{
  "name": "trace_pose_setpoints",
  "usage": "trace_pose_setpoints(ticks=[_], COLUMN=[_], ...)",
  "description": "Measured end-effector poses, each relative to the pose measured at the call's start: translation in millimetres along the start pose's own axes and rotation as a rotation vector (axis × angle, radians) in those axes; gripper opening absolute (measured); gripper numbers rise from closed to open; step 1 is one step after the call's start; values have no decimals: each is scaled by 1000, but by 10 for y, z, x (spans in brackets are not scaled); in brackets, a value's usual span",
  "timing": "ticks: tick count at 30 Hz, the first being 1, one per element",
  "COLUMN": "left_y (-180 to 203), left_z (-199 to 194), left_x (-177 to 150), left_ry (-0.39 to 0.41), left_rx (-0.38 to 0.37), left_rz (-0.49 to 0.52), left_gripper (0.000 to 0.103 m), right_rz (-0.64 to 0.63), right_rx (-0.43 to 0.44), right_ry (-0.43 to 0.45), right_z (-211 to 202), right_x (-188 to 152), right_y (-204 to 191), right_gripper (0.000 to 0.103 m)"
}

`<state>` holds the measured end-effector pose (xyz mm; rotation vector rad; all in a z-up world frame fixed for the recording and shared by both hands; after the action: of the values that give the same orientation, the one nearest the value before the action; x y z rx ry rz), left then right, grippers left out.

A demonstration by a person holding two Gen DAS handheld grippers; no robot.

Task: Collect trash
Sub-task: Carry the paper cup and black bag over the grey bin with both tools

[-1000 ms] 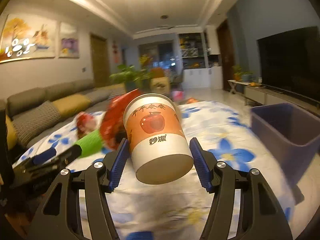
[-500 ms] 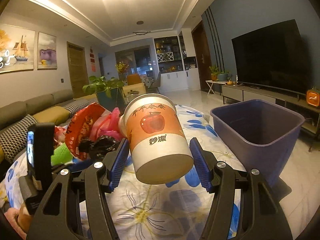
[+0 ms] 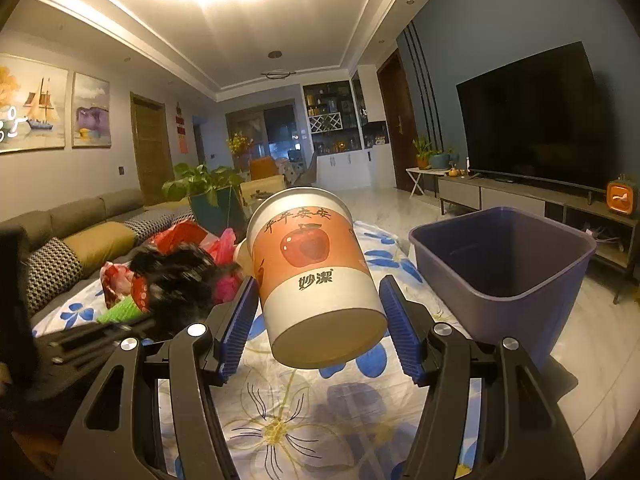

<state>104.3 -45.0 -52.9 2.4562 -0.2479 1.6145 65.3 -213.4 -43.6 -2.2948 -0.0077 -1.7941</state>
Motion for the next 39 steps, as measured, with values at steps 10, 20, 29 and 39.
trace_pose_setpoints(ticks=[10,20,29,39], left_y=[103,626,1225,1689], left_z=[-118,176,808,1400], left_x=[299,803,1081,1047], left_ry=[63,125,112,62], left_rx=[-33,-164,-291,-387], left_rz=[14,71,104,139], left_gripper=[2,2,2,2], right_rz=[10,32,59,80], right_rx=[-26,-147,-281,-356], right_ry=[30,109,157,168], right_z=[-57,-79,-10,75], right_x=[83,345,585,658], right_y=[77,465,964,1381], right_gripper=[61,61,61,61])
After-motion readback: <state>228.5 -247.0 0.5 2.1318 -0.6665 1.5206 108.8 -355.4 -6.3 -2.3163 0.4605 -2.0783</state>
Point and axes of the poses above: each gripper's, at about its wrist camera, not at the fingertips, and z roughly the way its jaws point, y to its right, x to its top, the point moved 1 cm from there along z, roughly the way its jaws point, and after that the axes turned 1 degree about x, right-handed, at the moved point
